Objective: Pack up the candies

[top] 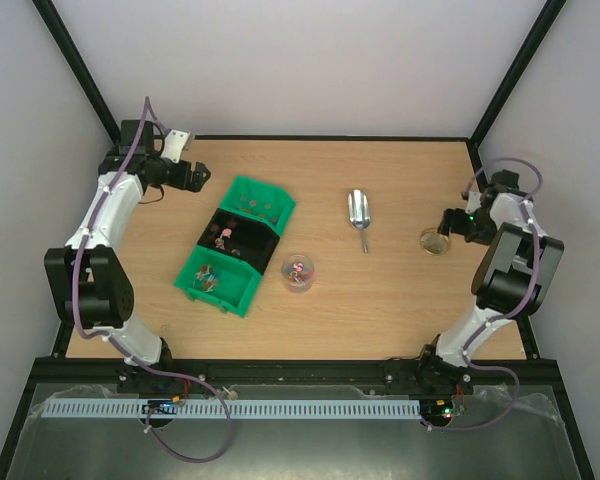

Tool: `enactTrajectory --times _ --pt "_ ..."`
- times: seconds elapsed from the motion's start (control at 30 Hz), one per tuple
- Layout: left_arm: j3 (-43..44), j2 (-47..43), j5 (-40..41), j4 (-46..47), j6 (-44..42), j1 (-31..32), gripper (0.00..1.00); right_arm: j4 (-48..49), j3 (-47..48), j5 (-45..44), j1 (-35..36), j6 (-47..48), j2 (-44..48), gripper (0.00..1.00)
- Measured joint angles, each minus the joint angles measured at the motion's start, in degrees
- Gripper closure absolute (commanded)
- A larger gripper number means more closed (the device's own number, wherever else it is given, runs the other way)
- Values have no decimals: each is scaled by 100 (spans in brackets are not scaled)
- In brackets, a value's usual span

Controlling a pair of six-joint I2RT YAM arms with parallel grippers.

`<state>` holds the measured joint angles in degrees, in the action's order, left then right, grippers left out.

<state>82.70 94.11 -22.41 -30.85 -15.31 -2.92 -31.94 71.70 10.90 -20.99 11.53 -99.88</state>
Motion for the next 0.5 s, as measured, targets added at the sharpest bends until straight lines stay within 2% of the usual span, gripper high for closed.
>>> enactTrajectory --times 0.07,0.13,0.27,0.5 --pt "0 61 -68 -44 -37 0 1 -188 173 -22 -293 197 -369 31" --pt "0 111 -118 -79 -70 0 1 -229 271 -122 -431 330 -614 39" --pt "0 133 -168 -122 -94 0 1 -232 293 -302 -435 431 -859 46" --pt "0 133 -201 -142 -105 0 1 -214 555 -398 -400 472 -1117 51"
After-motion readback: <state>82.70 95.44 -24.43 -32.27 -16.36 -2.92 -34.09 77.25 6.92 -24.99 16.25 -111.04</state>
